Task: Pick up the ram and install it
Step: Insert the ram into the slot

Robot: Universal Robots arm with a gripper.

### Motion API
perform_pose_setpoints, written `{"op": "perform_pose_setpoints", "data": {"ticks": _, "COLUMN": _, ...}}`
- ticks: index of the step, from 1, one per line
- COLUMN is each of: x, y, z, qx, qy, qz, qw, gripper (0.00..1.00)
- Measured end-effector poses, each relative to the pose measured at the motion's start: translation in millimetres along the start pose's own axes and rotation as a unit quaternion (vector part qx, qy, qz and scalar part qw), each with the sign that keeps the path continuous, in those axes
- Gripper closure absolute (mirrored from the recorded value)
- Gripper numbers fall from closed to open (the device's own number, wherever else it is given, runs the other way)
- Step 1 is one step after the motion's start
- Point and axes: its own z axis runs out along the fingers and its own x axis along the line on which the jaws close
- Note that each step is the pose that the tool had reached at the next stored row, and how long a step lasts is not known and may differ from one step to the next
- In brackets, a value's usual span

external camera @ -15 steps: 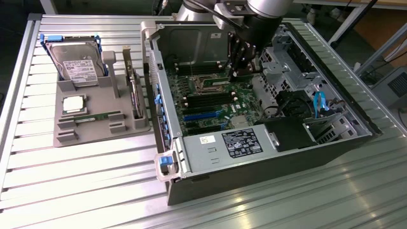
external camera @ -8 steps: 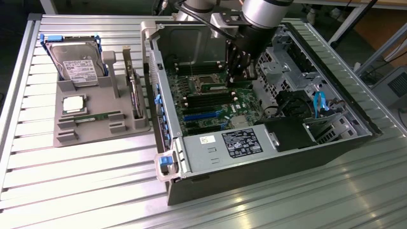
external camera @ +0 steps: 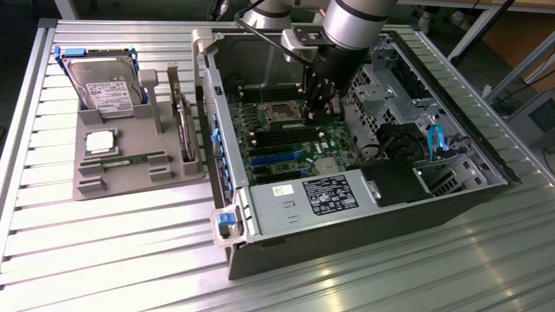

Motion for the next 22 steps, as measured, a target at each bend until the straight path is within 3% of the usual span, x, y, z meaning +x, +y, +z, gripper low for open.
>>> {"op": "perform_pose_setpoints", "data": {"ticks": 13, "x": 0.3, "y": 4.7, "z": 27.2, "qx": 0.0000, "qy": 0.0001, "qz": 0.000, "qw": 1.0000, "gripper": 0.87}}
{"op": "perform_pose_setpoints", "data": {"ticks": 22, "x": -5.5, "y": 6.7, "z": 36.8, "qx": -0.0002, "qy": 0.0005, "qz": -0.009, "qw": 1.0000, "gripper": 0.87}}
